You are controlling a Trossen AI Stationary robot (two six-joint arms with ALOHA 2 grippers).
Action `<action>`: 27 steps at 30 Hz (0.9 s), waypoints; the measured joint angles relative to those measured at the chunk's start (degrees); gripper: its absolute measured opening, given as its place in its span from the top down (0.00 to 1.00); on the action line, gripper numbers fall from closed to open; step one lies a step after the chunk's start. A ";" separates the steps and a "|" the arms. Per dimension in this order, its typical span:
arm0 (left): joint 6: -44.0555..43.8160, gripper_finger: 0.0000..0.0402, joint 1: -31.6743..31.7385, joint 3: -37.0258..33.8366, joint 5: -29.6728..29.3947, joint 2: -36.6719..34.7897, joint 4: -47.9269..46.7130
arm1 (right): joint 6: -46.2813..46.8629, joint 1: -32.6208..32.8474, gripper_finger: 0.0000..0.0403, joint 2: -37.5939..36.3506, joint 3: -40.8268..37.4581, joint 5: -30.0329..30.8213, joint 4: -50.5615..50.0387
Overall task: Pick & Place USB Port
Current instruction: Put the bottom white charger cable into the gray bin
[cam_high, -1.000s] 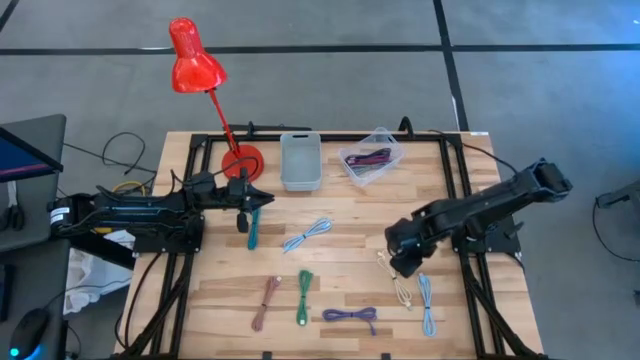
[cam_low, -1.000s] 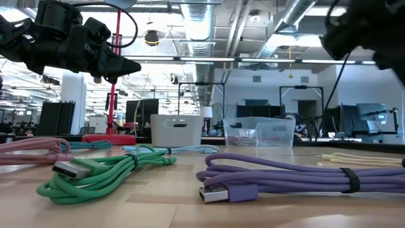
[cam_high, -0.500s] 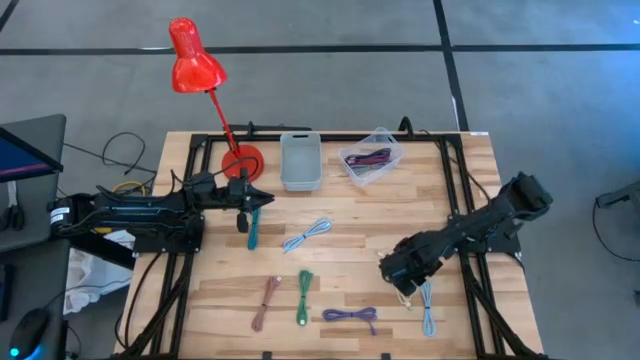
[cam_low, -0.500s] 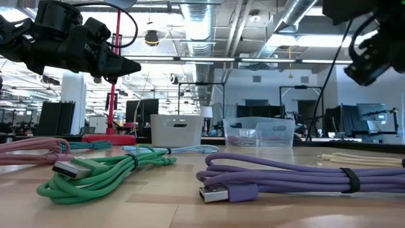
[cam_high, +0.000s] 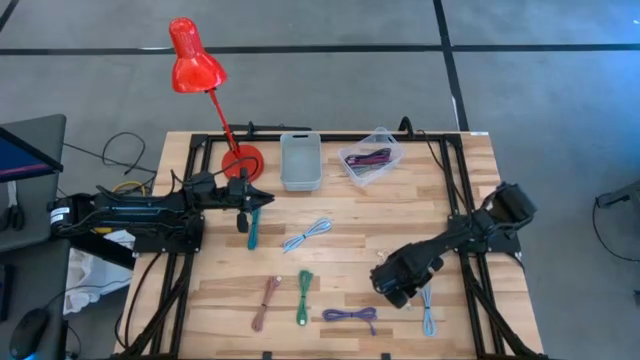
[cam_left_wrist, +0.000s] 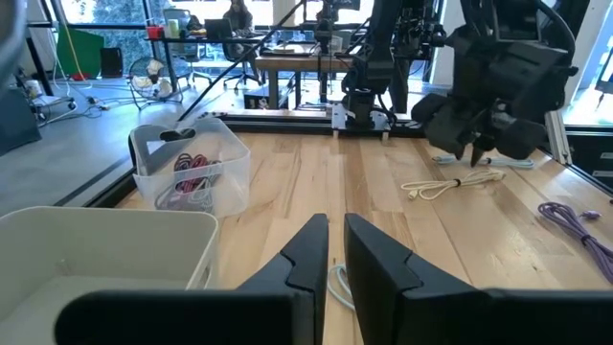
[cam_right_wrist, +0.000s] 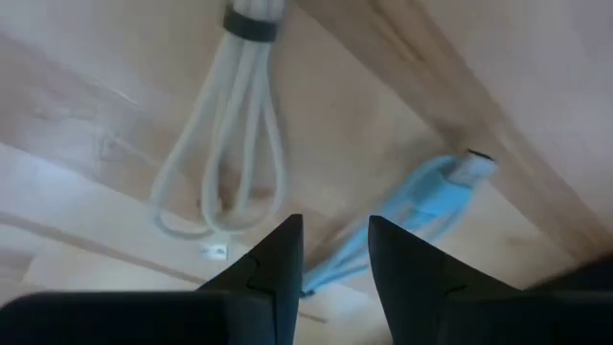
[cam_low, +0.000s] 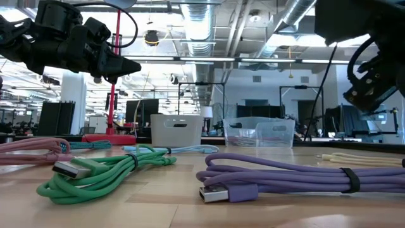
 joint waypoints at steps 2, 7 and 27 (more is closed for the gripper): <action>0.01 0.90 -0.02 0.00 0.00 0.00 0.00 | 0.00 0.18 0.72 0.31 -0.01 0.15 0.48; 0.01 0.90 -0.02 0.00 0.00 0.00 0.00 | 0.74 0.96 0.72 2.31 -0.07 -0.12 -0.26; 0.01 0.90 -0.02 0.00 0.00 0.00 -0.02 | 1.67 1.48 0.72 0.09 -0.09 -3.14 -2.93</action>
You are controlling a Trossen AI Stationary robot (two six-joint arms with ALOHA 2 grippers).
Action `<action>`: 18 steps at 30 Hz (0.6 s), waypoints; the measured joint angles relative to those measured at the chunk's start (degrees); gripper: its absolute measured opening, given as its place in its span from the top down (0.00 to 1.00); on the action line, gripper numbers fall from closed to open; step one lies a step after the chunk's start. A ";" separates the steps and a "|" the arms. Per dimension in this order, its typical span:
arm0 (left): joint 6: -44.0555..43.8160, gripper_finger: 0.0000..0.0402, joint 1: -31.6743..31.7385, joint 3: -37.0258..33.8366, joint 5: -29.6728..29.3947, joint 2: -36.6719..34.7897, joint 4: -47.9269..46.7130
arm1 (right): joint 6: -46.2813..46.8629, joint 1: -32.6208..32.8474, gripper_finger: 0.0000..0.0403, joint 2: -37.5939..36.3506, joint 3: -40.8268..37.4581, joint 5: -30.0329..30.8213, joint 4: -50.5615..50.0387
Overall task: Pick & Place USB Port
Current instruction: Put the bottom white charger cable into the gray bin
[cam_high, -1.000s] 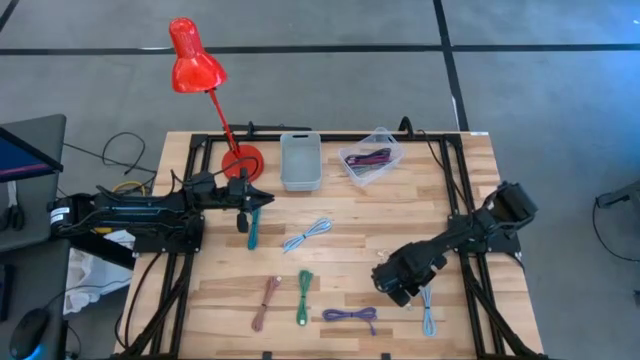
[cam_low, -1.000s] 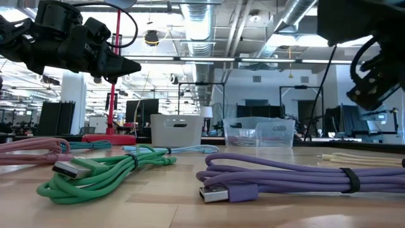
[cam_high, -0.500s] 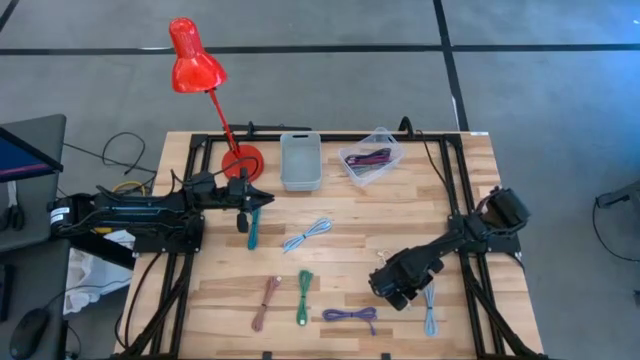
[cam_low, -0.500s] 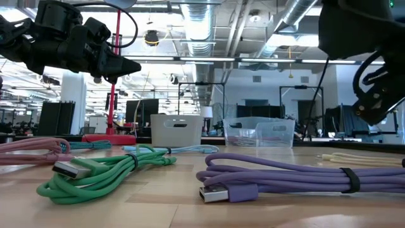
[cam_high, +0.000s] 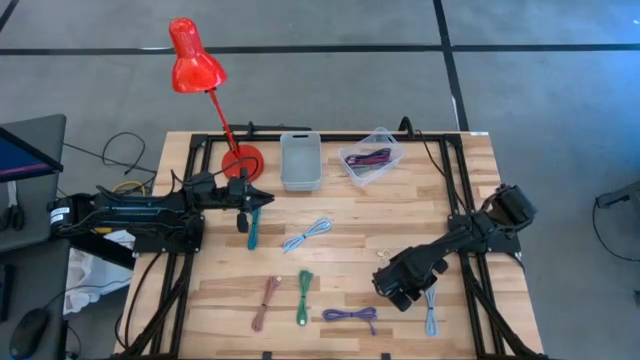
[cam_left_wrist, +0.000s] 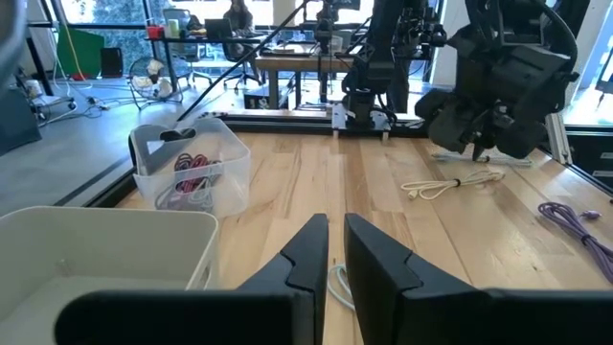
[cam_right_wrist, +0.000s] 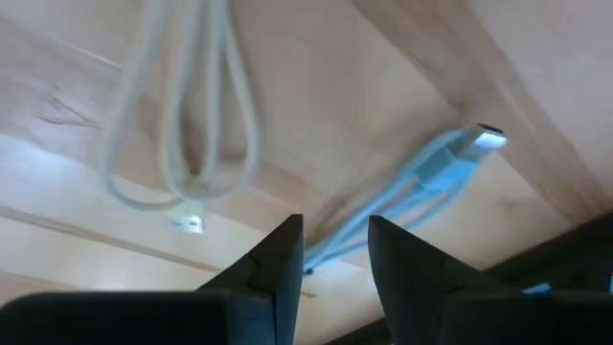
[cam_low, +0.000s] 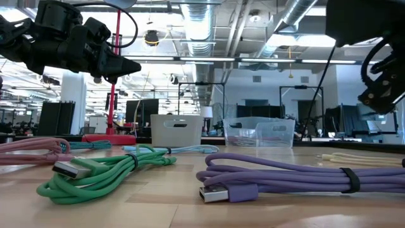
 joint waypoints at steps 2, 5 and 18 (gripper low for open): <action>0.00 0.90 0.01 0.00 0.00 0.00 0.00 | 0.42 0.05 0.72 -0.32 0.00 -0.01 -1.63; 0.00 0.90 0.02 0.00 0.00 0.00 0.00 | 0.62 0.19 0.72 -0.41 0.00 0.33 -2.59; 0.00 0.90 0.01 0.00 0.00 0.00 0.00 | 1.30 0.75 0.72 -0.06 -0.15 3.01 -0.32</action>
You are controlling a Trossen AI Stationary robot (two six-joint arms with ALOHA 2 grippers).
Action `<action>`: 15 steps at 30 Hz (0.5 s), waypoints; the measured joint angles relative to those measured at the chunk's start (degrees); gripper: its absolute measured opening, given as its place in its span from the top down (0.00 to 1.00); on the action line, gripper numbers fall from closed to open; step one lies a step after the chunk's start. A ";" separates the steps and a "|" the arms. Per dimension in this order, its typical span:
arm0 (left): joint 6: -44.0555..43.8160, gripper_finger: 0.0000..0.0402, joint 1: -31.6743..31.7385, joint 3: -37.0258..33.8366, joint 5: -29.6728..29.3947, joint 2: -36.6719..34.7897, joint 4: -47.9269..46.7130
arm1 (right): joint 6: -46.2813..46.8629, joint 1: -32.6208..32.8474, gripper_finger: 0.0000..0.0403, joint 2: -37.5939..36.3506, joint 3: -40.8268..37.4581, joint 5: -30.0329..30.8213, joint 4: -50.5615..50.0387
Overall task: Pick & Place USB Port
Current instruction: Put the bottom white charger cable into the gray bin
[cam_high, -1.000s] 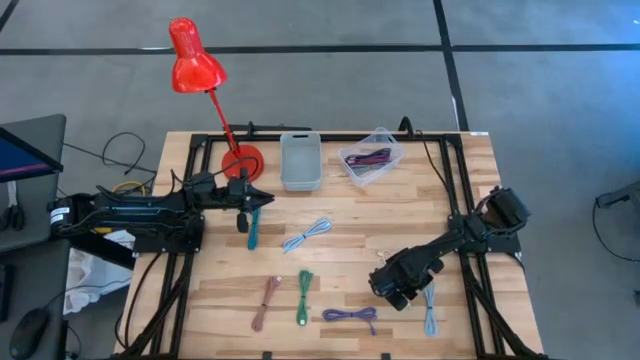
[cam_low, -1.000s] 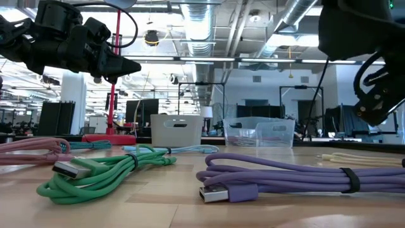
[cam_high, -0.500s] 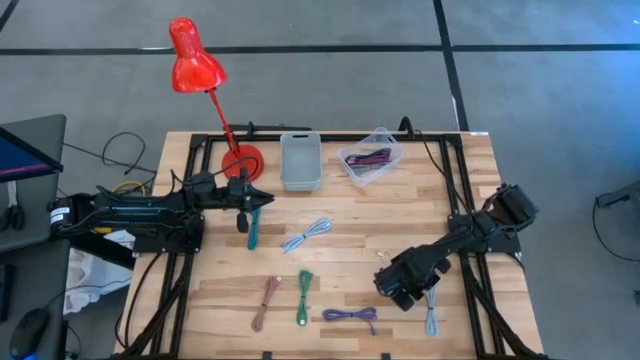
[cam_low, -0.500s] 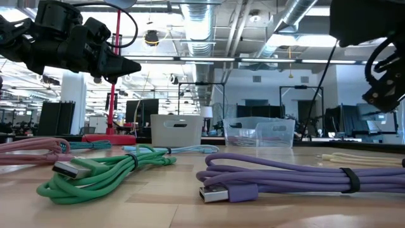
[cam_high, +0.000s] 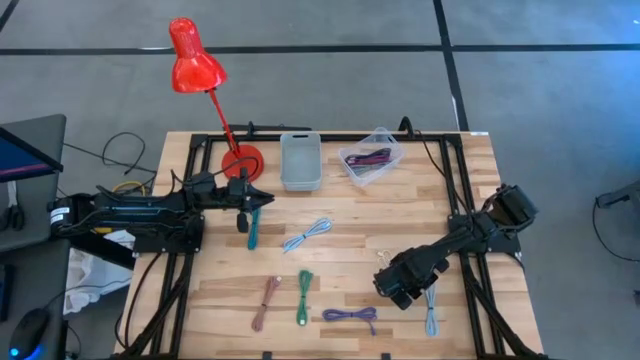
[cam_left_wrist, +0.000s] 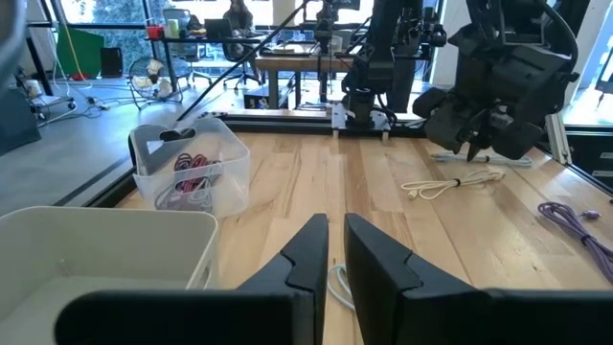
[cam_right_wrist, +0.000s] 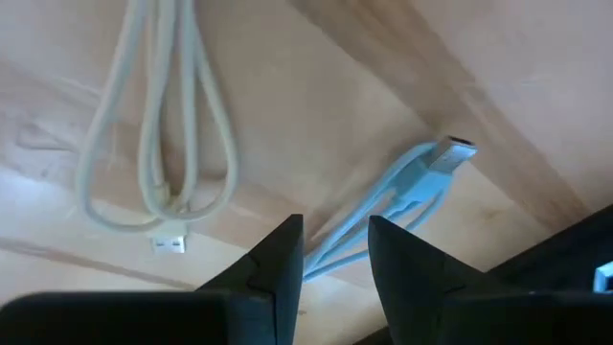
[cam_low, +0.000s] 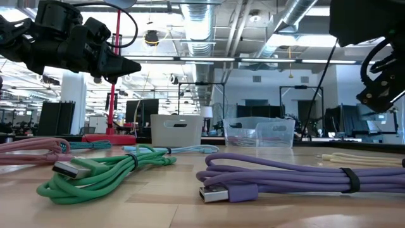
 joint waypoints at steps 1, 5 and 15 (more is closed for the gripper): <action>0.00 0.90 0.00 0.00 0.01 0.00 0.00 | 0.43 0.10 0.72 0.00 -0.21 -0.05 0.07; 0.00 0.90 0.02 0.00 0.00 0.00 -0.02 | 2.29 0.96 0.72 0.00 -1.56 -1.32 0.09; -0.01 0.90 0.02 0.00 0.00 0.00 -0.02 | 2.47 3.11 0.79 0.02 -3.02 -1.64 5.10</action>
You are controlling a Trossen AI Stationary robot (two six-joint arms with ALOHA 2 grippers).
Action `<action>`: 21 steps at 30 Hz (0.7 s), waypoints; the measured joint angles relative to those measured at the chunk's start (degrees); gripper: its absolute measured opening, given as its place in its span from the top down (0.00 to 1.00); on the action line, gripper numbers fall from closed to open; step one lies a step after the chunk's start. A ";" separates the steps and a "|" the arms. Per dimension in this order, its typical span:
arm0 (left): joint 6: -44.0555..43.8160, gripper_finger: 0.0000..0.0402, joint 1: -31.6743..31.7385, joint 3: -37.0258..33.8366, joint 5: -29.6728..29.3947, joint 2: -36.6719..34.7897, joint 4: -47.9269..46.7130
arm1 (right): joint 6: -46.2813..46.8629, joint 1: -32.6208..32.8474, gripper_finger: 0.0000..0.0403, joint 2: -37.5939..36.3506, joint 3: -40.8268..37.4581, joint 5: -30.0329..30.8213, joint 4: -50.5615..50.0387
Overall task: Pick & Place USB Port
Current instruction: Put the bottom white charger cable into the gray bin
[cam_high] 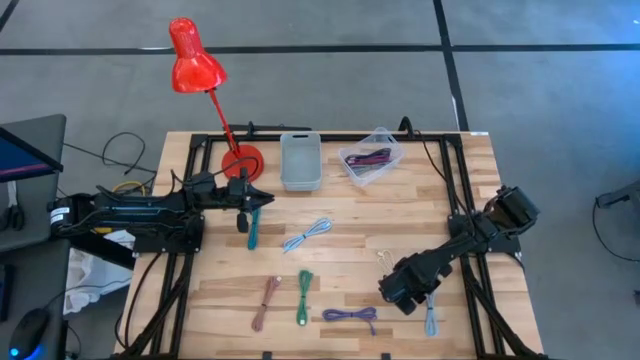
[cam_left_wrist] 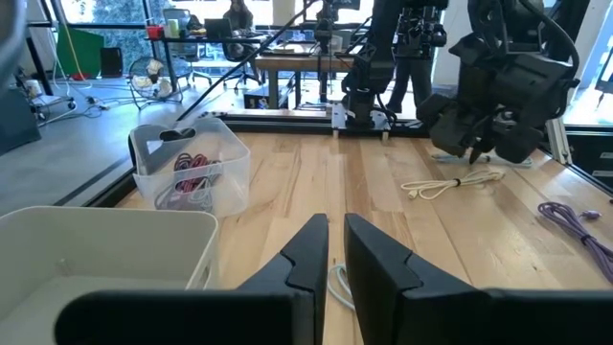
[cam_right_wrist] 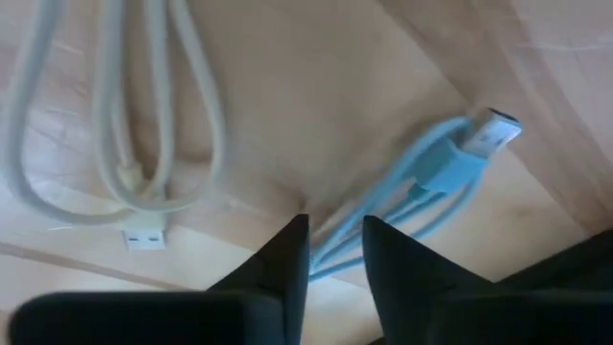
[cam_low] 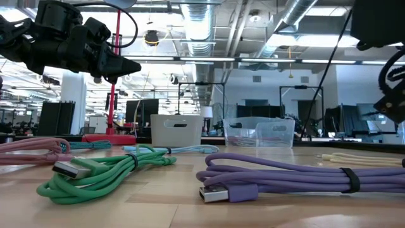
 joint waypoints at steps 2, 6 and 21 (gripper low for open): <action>0.01 0.90 0.00 0.00 0.00 0.00 0.00 | 0.00 0.06 0.84 0.00 0.00 0.08 -0.03; 0.01 0.90 0.00 0.00 0.00 0.00 0.00 | -0.05 0.42 0.97 0.00 0.00 0.15 -0.17; -0.01 0.90 -0.01 0.00 0.00 0.00 -0.02 | -4.50 2.51 1.00 0.00 -0.02 3.37 -5.27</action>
